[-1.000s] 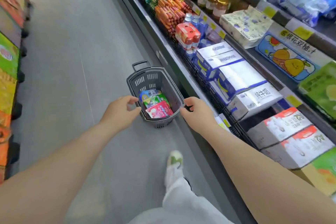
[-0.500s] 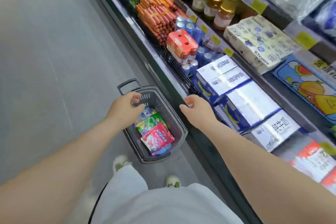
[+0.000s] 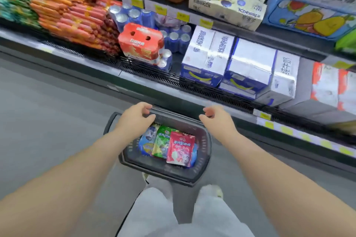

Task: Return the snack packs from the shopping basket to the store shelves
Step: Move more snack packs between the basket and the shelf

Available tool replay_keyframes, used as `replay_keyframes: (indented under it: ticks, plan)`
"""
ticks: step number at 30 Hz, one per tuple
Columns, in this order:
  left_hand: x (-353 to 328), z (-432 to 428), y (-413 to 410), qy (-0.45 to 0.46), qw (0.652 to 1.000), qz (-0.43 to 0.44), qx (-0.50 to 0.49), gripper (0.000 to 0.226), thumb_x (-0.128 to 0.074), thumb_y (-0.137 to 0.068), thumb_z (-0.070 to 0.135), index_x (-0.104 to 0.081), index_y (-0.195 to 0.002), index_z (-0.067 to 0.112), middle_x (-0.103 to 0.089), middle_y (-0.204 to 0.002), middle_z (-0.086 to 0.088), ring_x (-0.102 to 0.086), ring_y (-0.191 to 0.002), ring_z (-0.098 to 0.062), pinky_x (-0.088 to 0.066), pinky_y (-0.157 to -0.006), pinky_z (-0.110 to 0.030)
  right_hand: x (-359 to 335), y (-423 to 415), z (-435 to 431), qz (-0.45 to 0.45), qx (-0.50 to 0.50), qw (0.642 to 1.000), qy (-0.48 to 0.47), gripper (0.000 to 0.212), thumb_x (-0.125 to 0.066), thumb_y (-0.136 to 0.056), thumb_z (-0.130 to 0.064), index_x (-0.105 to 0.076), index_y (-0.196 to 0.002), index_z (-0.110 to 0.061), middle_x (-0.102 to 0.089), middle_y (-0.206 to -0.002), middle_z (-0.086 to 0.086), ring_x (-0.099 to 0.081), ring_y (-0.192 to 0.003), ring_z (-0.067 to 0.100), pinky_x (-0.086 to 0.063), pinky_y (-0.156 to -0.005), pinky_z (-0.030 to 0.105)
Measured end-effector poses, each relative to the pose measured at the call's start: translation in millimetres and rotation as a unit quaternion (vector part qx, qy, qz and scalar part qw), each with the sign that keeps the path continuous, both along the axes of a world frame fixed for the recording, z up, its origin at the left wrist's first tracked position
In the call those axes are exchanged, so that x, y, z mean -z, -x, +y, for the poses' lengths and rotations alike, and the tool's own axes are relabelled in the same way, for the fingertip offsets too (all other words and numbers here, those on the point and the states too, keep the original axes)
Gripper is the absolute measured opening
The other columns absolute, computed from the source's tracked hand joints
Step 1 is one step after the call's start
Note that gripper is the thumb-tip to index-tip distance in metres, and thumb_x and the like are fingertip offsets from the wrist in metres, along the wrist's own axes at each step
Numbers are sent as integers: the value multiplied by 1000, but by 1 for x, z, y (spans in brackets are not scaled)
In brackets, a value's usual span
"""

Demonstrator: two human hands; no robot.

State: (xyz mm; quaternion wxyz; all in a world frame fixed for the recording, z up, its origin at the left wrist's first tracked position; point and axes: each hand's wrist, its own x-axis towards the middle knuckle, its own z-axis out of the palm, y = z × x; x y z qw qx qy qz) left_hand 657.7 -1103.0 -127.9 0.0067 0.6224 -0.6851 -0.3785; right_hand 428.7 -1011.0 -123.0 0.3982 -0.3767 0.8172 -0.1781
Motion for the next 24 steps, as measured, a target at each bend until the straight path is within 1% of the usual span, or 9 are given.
replay_keyframes:
  ticks: [2, 4, 8, 12, 15, 17, 20, 22, 24]
  plan:
    - [14, 1, -2, -23, 1000, 6, 12, 33, -58, -88, 35, -55, -120, 28, -60, -108, 11, -58, -90, -13, -47, -72, -27, 17, -7, 9, -1, 21, 1000, -17, 36, -56, -88, -29, -56, -122, -16, -62, -120, 3, -55, -93, 15, -36, -77, 22]
    - [38, 7, -3, -44, 999, 17, 13, 32, -59, -88, 32, -56, -119, 26, -61, -108, 8, -59, -92, -15, -52, -76, -31, 43, -11, 18, -8, 37, 999, -36, 37, -56, -88, -28, -56, -123, -15, -62, -120, 2, -56, -93, 16, -36, -76, 22]
    - [122, 29, -6, -62, 998, 3, 27, 31, -61, -87, 28, -58, -117, 22, -61, -103, 7, -57, -91, -15, -47, -84, -30, 127, -17, 33, -34, 75, 994, -66, 37, -59, -87, -27, -57, -121, -13, -61, -120, 4, -59, -103, 21, -41, -80, 25]
    - [230, 43, -11, -68, 996, -37, 36, 32, -59, -88, 30, -58, -119, 22, -63, -111, 4, -56, -92, -15, -41, -77, -26, 239, -26, 46, -66, 116, 987, -95, 40, -61, -85, -25, -55, -123, -11, -62, -119, 6, -60, -98, 22, -46, -82, 28]
    - [307, 43, -12, -69, 995, -56, 47, 33, -59, -88, 32, -58, -119, 20, -64, -117, -1, -57, -95, -18, -40, -76, -25, 321, -35, 51, -85, 128, 981, -121, 37, -62, -85, -24, -56, -118, -8, -63, -101, 4, -56, -88, 19, -40, -73, 26]
    - [355, 42, -12, -64, 994, -70, 58, 38, -60, -87, 31, -57, -122, 17, -63, -121, -5, -58, -108, -23, -42, -86, -29, 372, -41, 52, -94, 120, 978, -146, 31, -61, -85, -19, -61, -109, 0, -62, -87, 4, -57, -85, 22, -45, -71, 30]
    - [412, 38, -12, -45, 994, -84, 54, 41, -60, -88, 31, -55, -125, 15, -61, -124, -6, -57, -113, -26, -42, -90, -29, 437, -43, 50, -107, 114, 970, -188, 34, -63, -85, -18, -63, -112, 2, -66, -110, 15, -62, -102, 28, -49, -85, 34]
    - [441, 39, -14, -45, 995, -78, 37, 42, -58, -88, 32, -53, -128, 18, -59, -126, -4, -59, -107, -27, -46, -87, -31, 472, -44, 52, -103, 106, 966, -213, 38, -63, -87, -21, -59, -118, 0, -62, -120, 15, -59, -111, 29, -47, -88, 31]
    - [459, 37, -14, -49, 996, -65, 34, 44, -56, -89, 31, -50, -131, 19, -57, -127, -4, -60, -97, -24, -48, -79, -30, 493, -45, 53, -121, 107, 960, -228, 43, -64, -87, -26, -56, -121, -2, -60, -123, 14, -58, -110, 27, -47, -89, 31]
